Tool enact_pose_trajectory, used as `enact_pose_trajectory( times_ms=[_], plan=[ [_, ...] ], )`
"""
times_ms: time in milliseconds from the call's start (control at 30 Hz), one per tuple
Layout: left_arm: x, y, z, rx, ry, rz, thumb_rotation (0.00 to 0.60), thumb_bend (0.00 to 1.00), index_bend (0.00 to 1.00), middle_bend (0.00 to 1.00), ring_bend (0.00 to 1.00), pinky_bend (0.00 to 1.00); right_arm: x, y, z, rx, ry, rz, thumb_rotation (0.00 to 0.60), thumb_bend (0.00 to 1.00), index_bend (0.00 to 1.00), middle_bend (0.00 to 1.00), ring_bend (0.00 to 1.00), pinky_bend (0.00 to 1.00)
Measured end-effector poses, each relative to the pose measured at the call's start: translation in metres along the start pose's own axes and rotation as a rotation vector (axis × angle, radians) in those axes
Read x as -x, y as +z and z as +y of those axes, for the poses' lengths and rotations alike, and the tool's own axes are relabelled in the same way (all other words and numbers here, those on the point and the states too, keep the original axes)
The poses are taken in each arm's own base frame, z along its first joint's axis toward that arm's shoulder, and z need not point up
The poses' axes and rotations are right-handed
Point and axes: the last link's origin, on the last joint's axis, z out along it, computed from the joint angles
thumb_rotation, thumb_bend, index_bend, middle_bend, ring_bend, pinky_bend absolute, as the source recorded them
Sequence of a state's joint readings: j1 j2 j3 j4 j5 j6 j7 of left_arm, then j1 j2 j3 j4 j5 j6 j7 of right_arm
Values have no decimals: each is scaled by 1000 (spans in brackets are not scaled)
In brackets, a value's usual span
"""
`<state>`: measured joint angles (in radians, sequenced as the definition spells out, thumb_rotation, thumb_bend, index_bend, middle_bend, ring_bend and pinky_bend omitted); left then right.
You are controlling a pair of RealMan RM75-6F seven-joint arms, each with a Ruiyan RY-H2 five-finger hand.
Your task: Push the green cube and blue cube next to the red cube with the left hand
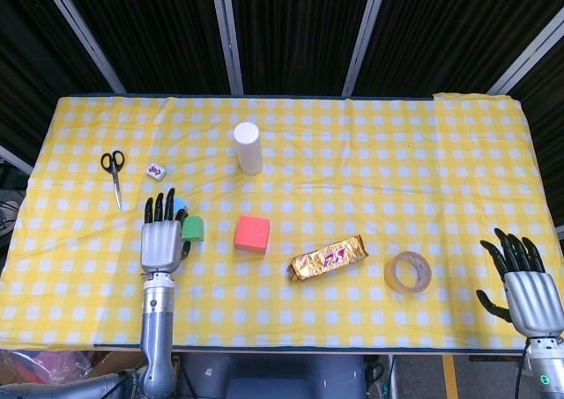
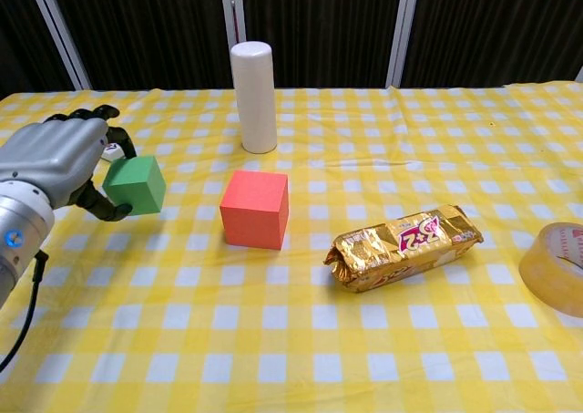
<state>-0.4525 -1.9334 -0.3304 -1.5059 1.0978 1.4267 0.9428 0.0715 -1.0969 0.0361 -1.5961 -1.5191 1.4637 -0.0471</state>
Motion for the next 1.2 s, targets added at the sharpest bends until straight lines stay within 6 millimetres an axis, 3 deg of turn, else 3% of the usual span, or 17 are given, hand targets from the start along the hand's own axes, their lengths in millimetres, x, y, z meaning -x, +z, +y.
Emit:
enact_pose_trajectory(
  times_ms=[333, 867, 1200],
  plan=[
    [-12, 23, 19, 74, 12, -63, 600, 452, 420, 0, 0, 0, -1, 0, 2, 10, 7, -3, 600, 317, 160, 0, 0, 0],
    [-10, 27, 36, 144, 117, -77, 600, 448, 408, 0, 0, 0, -2, -1, 2, 6, 19, 2, 600, 317, 160, 0, 0, 0],
    [3, 26, 53, 167, 135, -80, 600, 448, 407, 0, 0, 0, -3, -1, 3, 7, 27, 2, 600, 318, 160, 0, 0, 0]
  ],
)
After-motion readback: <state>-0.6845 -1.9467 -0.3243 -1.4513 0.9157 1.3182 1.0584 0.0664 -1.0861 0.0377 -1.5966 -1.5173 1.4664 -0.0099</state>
